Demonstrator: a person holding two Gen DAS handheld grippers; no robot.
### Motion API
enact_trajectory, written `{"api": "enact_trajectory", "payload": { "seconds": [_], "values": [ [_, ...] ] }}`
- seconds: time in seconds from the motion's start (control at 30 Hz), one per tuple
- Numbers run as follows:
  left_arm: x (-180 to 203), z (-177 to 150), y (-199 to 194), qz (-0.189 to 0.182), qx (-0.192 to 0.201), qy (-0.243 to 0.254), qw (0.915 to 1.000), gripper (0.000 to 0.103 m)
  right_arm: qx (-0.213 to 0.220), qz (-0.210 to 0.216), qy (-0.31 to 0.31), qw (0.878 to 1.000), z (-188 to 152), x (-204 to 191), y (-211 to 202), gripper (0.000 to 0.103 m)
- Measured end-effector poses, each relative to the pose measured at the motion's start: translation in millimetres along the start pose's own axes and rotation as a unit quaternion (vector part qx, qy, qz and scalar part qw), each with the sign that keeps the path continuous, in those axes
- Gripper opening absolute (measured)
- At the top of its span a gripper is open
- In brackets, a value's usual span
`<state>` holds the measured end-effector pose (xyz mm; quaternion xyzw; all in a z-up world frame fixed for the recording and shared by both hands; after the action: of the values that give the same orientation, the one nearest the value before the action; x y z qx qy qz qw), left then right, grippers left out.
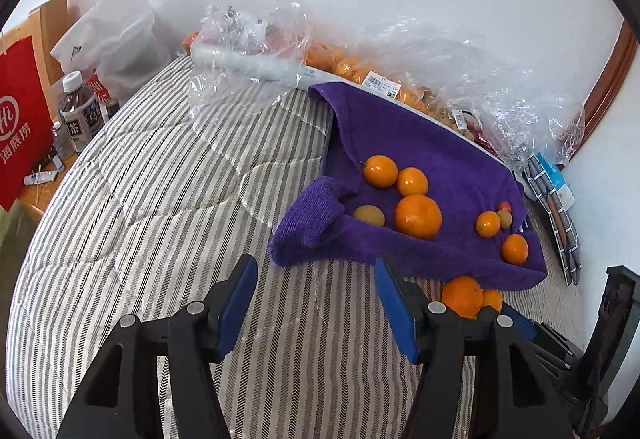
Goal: Organize fruits
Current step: 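Withdraw both tools from the towel toward the remaining oranges, then grasp an orange with the right tool while the left tool grasps the last orange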
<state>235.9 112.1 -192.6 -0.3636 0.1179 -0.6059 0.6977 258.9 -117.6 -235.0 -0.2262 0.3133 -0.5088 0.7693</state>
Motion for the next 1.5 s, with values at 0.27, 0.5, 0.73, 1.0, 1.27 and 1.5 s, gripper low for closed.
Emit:
{"api": "enact_trajectory", "payload": {
  "seconds": [0.27, 0.5, 0.73, 1.0, 1.27, 1.5],
  "values": [
    [-9, -27, 12, 0.017, -0.025, 0.008, 0.9995, 0.059, 0.007, -0.026, -0.024, 0.999, -1, -2, 13, 0.038],
    [-12, -37, 10, 0.034, -0.006, 0.021, 0.9992, 0.059, 0.018, -0.039, -0.034, 0.998, 3, -1, 19, 0.034],
    [-9, -43, 8, 0.038, 0.019, 0.051, 0.9978, 0.063, 0.027, -0.080, -0.066, 0.994, -3, 17, 1, 0.034],
    [1, -45, 9, 0.054, 0.015, 0.067, 0.9962, 0.067, 0.026, -0.102, -0.042, 0.994, -12, 58, -20, 0.034],
    [42, -55, 11, -0.015, 0.002, 0.055, 0.9984, 0.067, 0.049, -0.145, -0.056, 0.987, -19, 84, -42, 0.034],
    [89, -58, 20, -0.044, -0.002, 0.083, 0.9955, 0.067, 0.052, -0.141, -0.034, 0.988, -25, 108, -56, 0.034]
  ]
}}
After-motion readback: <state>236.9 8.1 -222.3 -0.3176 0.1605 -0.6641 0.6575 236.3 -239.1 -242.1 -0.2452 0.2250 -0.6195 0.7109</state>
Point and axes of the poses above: each gripper's, at about its wrist camera, not at the fingertips, and y roughly the way its jaws point, x to its right, z to its top, the point moved 7 cm from there along y, roughly the way its jaws point, and after that the axes turned 9 degrees about x, right-handed, at the moved point
